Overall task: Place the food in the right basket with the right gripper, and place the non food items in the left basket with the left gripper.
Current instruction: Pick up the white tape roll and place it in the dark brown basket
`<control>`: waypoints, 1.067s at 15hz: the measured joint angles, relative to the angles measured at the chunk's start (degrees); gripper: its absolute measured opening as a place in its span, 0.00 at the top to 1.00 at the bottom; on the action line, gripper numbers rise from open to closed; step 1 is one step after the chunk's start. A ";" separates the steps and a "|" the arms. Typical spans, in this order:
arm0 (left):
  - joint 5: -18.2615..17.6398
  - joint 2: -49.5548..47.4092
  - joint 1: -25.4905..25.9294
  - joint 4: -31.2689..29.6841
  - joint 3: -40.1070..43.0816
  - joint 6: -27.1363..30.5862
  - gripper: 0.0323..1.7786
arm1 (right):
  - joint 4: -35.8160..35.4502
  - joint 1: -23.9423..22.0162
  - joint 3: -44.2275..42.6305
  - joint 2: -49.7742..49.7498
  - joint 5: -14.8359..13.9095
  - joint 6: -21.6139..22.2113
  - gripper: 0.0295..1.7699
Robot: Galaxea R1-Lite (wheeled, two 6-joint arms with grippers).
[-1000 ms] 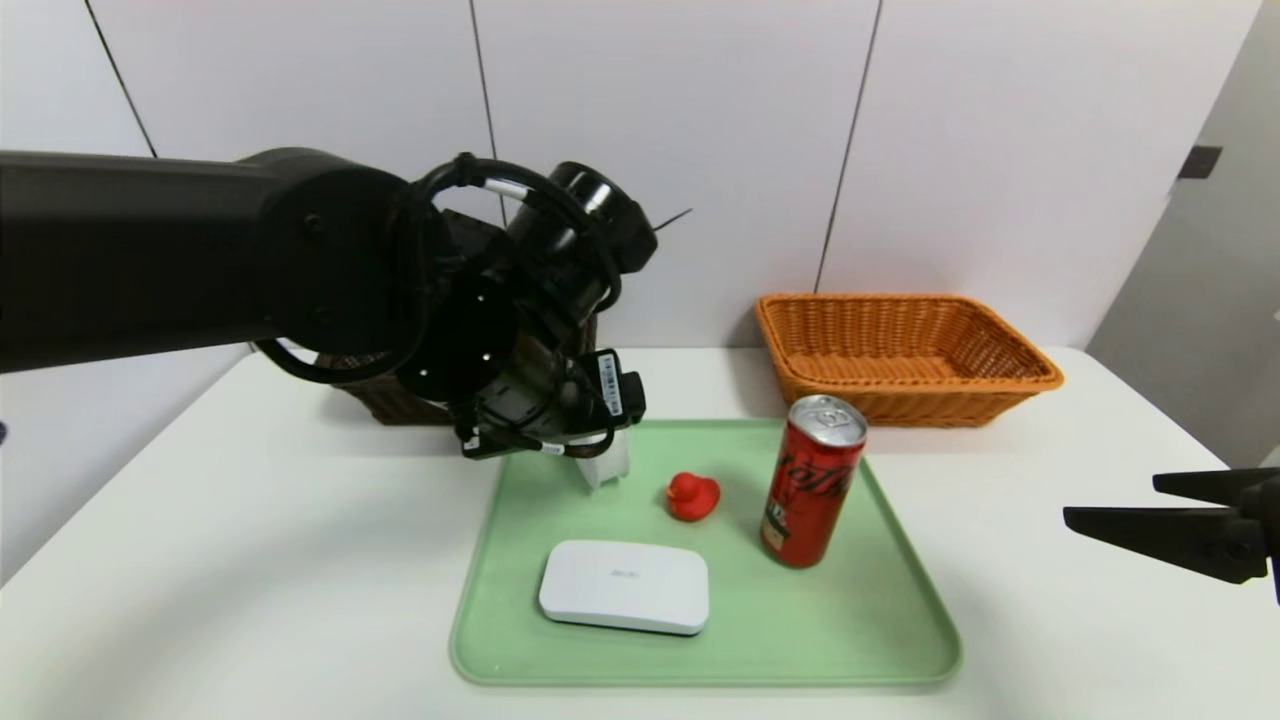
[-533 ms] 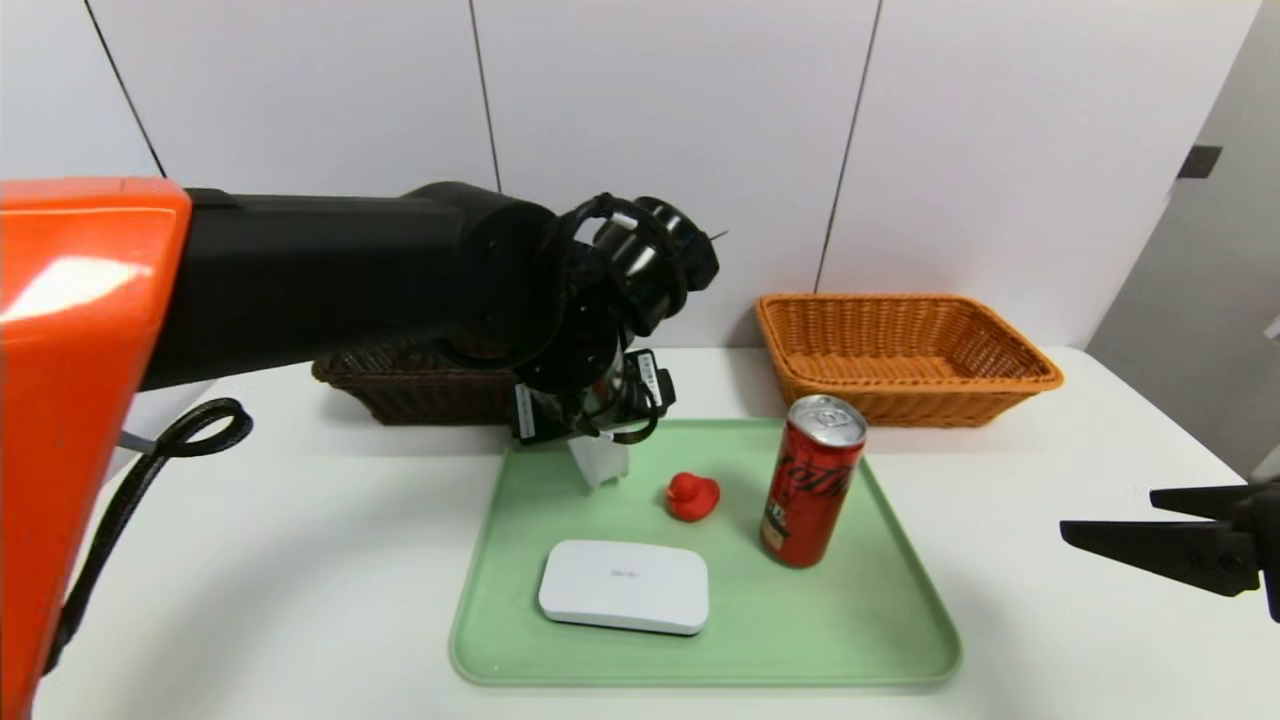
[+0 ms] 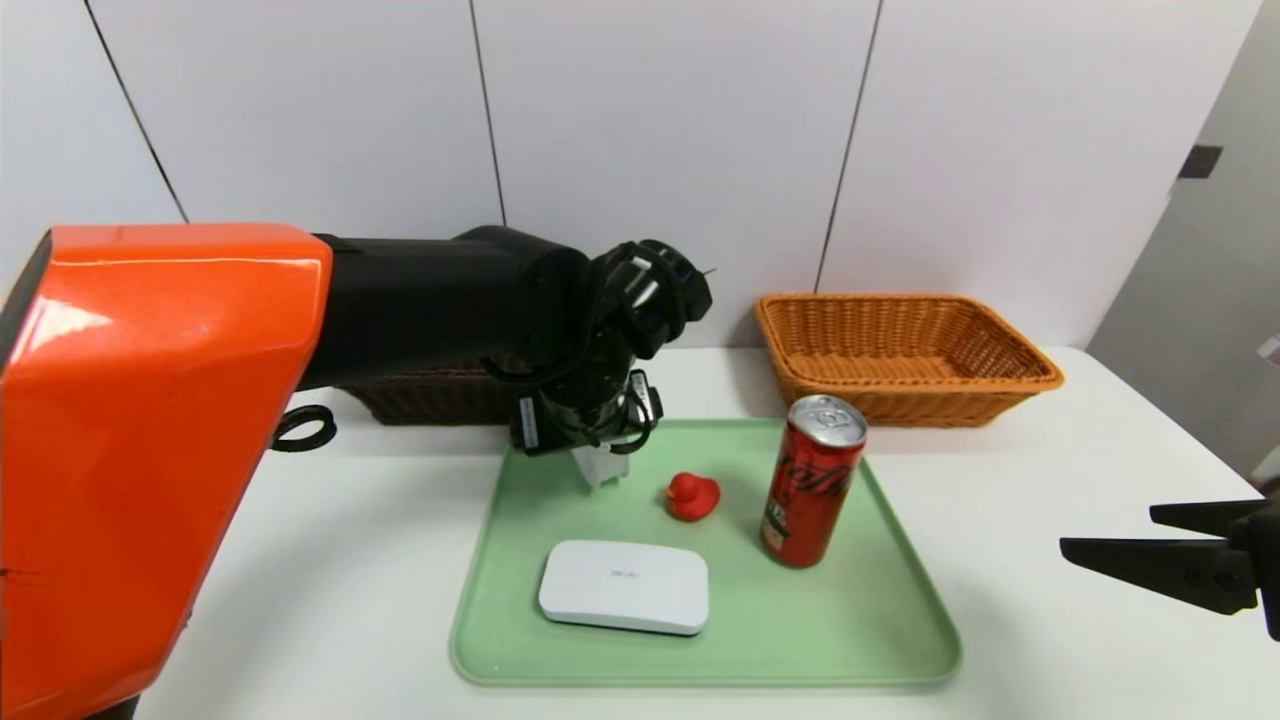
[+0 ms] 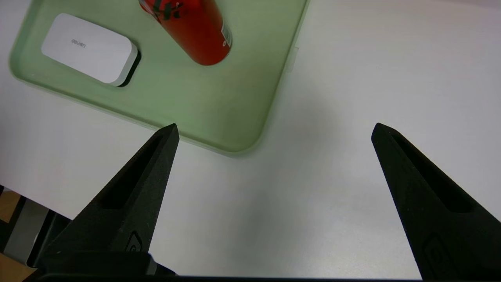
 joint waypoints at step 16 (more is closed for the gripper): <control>-0.38 -3.33 -2.39 10.56 0.41 -2.13 0.69 | -0.09 -0.26 0.72 -0.79 0.21 0.11 0.04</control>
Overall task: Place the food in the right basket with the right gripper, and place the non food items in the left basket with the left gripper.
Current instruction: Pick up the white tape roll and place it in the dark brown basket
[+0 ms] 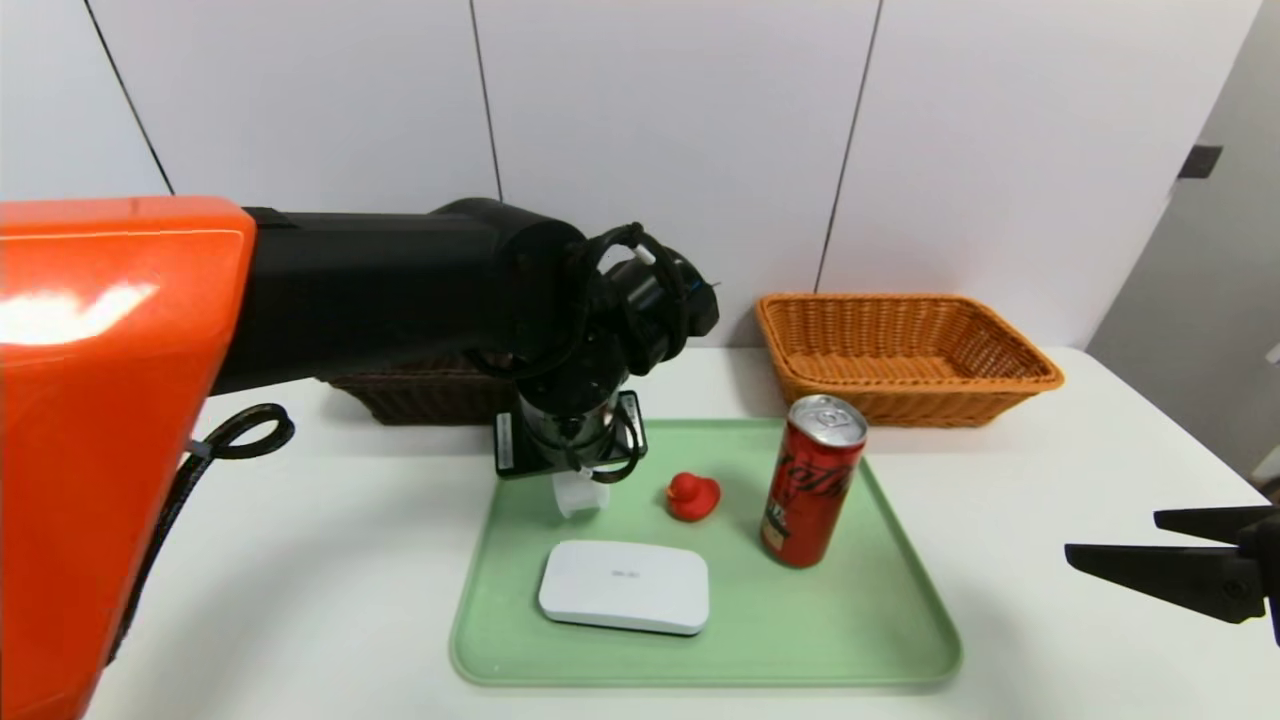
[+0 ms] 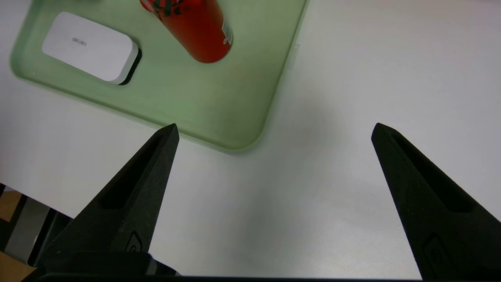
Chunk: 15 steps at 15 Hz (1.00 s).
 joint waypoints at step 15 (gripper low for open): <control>-0.23 -18.47 2.78 5.05 -0.33 15.63 0.69 | -0.11 0.09 -0.20 -0.69 -0.02 1.99 0.04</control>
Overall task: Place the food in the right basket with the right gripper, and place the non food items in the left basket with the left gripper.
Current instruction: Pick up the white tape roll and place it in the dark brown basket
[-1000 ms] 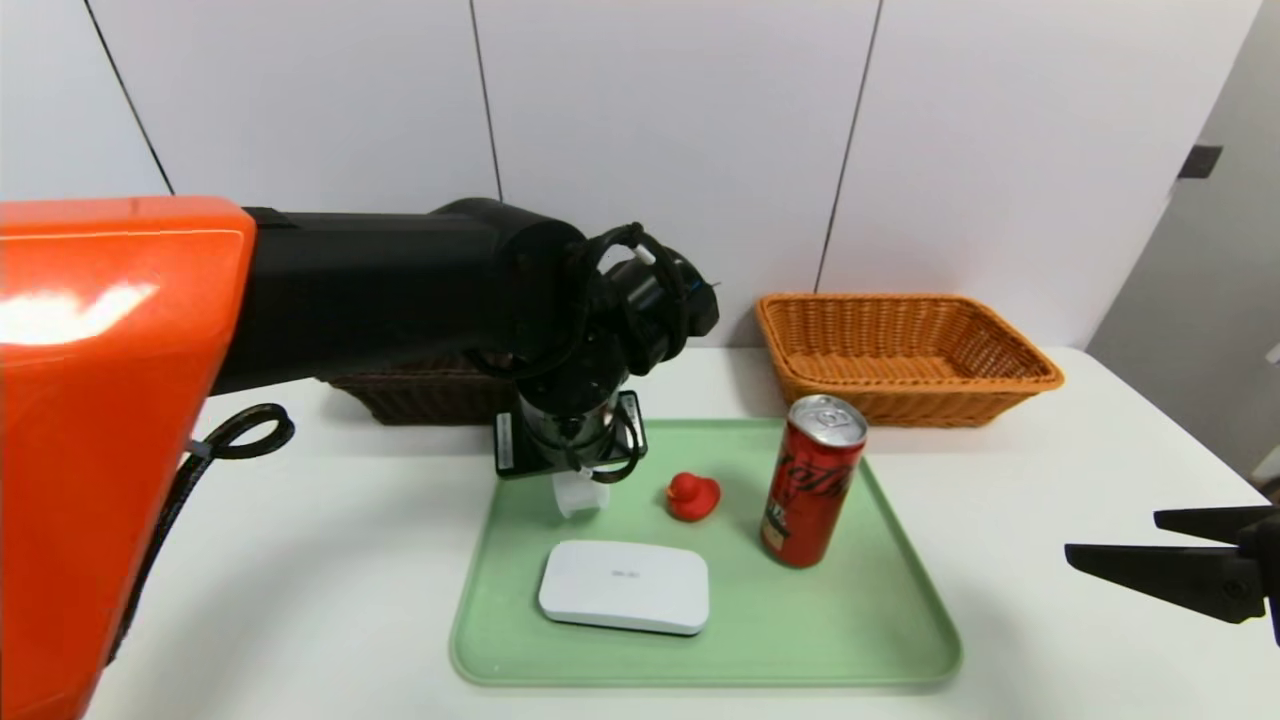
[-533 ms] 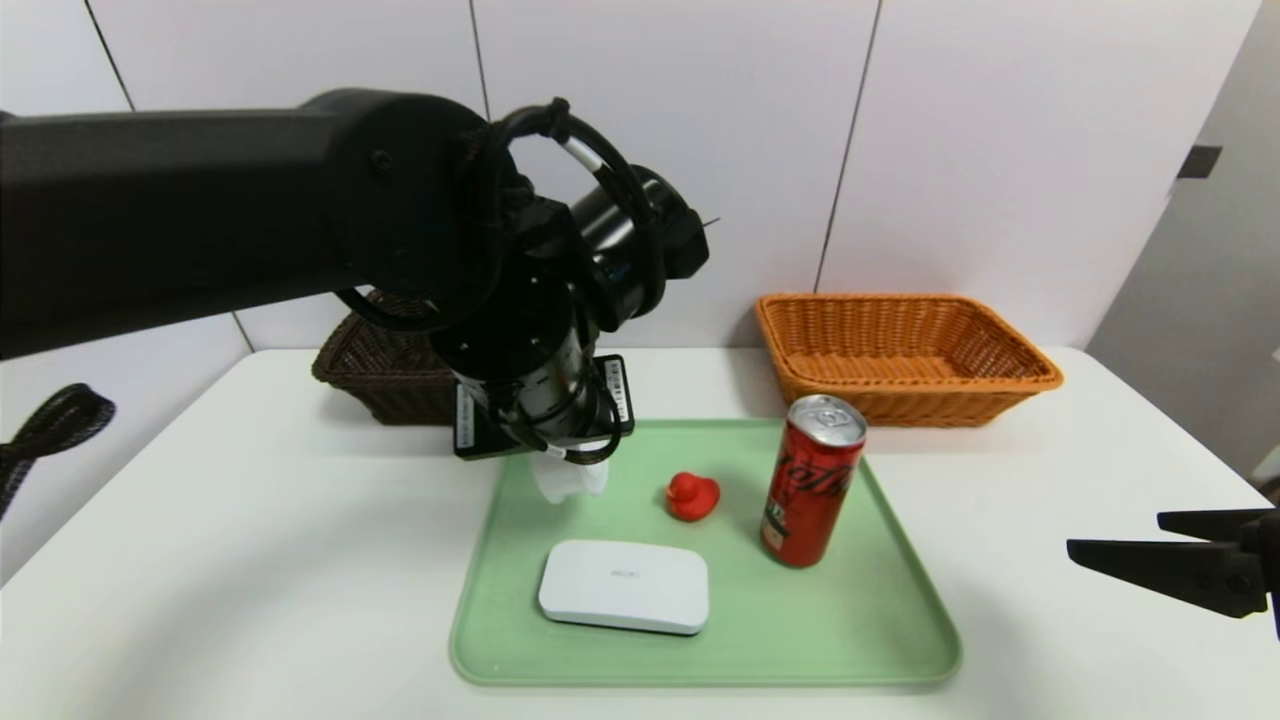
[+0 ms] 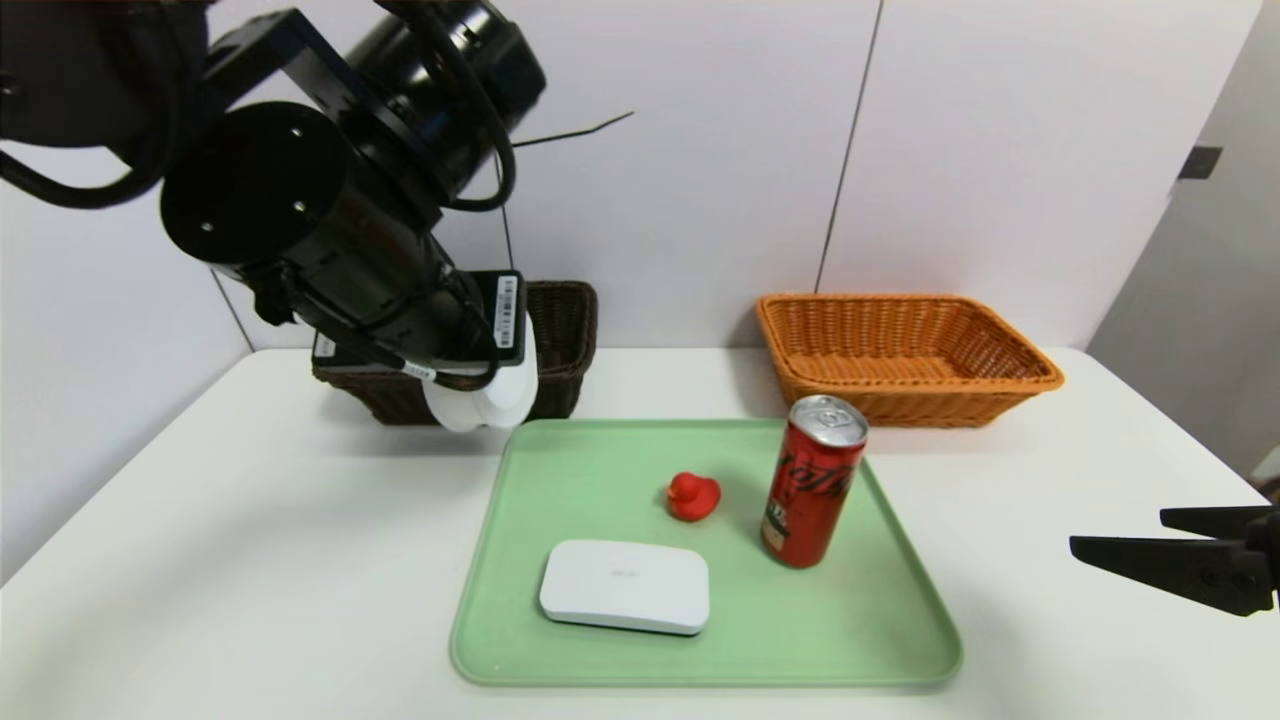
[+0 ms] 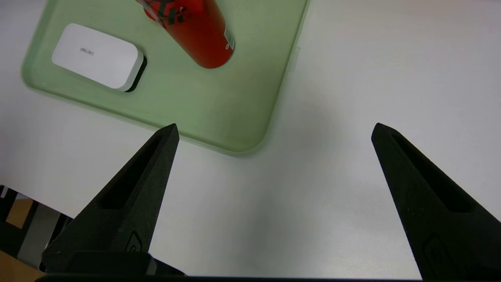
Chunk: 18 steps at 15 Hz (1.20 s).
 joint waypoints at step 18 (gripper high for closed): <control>-13.62 16.12 34.67 -36.38 -0.20 27.43 0.69 | 0.02 0.13 3.25 -3.08 0.02 1.56 0.04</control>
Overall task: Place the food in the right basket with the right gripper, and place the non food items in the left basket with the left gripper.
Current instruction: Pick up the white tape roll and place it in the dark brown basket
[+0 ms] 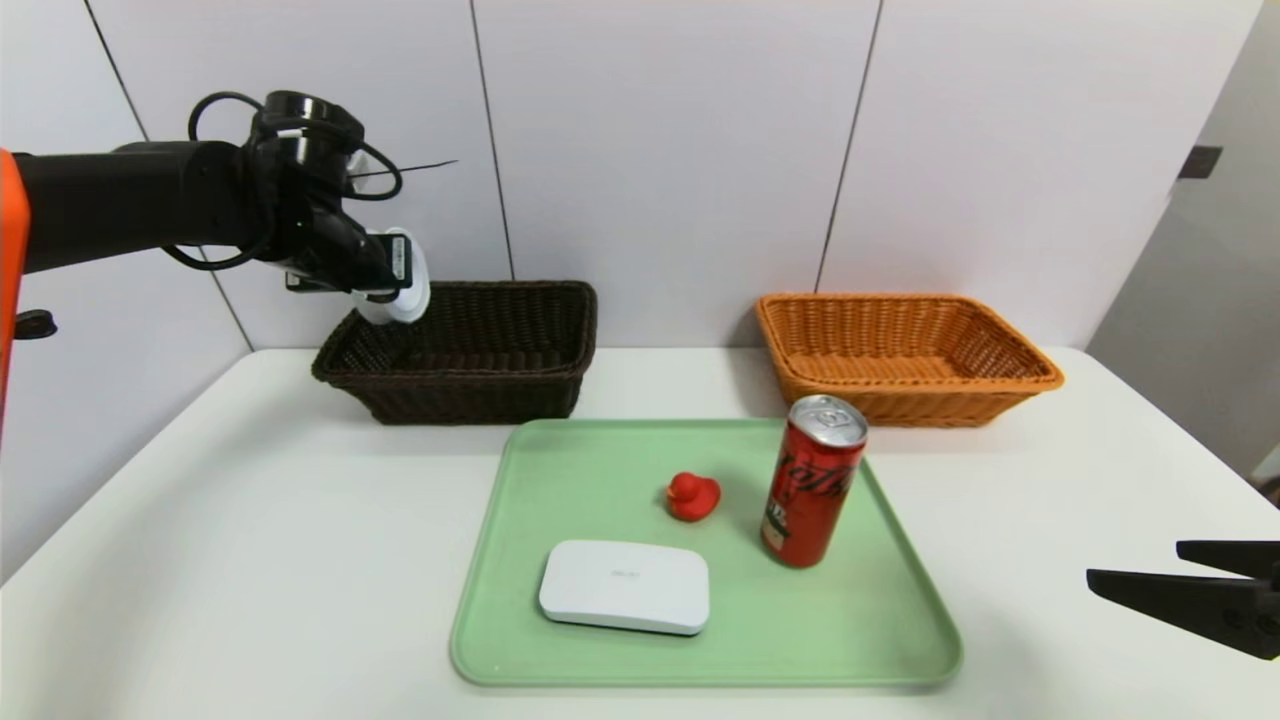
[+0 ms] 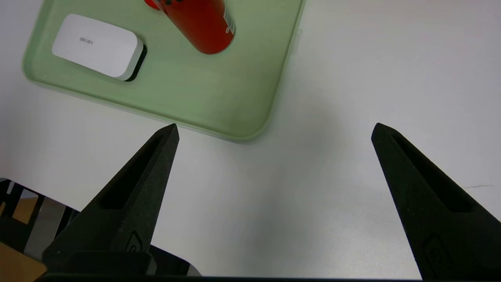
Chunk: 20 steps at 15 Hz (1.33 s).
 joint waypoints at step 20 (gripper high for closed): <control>1.16 -0.74 0.98 0.62 0.00 -0.05 0.21 | 0.22 0.04 0.16 -2.43 -0.02 0.15 0.04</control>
